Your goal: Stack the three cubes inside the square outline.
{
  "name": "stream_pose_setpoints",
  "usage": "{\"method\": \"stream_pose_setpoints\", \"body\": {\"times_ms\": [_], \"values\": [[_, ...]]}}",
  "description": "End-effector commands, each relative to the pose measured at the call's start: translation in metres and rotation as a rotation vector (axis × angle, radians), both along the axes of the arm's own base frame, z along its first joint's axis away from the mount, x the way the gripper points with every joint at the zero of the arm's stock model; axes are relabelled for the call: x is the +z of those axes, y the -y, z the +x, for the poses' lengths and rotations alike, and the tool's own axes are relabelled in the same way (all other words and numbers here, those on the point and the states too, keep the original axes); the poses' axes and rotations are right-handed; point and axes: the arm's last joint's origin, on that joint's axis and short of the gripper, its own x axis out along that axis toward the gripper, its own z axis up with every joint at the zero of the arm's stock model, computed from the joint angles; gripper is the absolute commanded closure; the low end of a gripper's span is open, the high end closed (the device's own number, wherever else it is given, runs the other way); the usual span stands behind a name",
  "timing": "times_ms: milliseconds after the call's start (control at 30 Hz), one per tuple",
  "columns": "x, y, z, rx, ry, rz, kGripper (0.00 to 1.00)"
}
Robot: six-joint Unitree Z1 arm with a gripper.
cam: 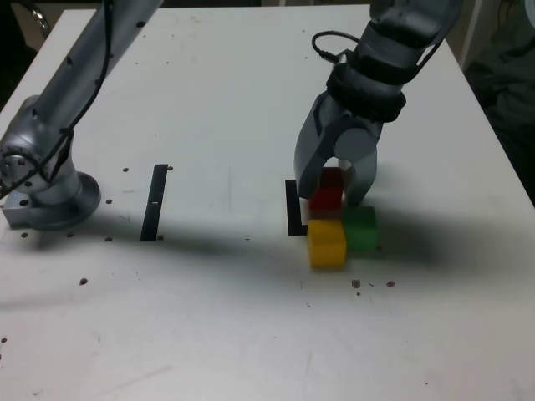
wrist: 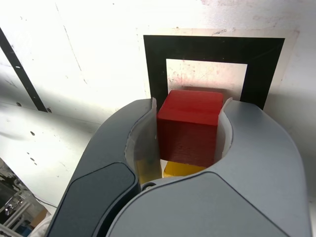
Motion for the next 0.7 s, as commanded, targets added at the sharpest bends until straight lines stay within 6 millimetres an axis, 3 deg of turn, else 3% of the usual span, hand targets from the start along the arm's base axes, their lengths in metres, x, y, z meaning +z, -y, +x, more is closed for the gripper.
{"method": "stream_pose_setpoints", "body": {"times_ms": [0, 67, 233, 300, 667], "values": [[-0.004, -0.0019, 0.0002, 0.001, -0.016, -0.003, 0.78], [-0.0053, -0.0034, 0.0005, 0.0, -0.017, -0.005, 0.72], [-0.0082, -0.0065, 0.0008, -0.004, -0.017, -0.018, 0.17], [-0.0083, -0.0068, 0.0007, -0.003, -0.017, -0.019, 0.04], [-0.0062, -0.007, -0.0014, -0.004, -0.015, -0.018, 0.01]]}}
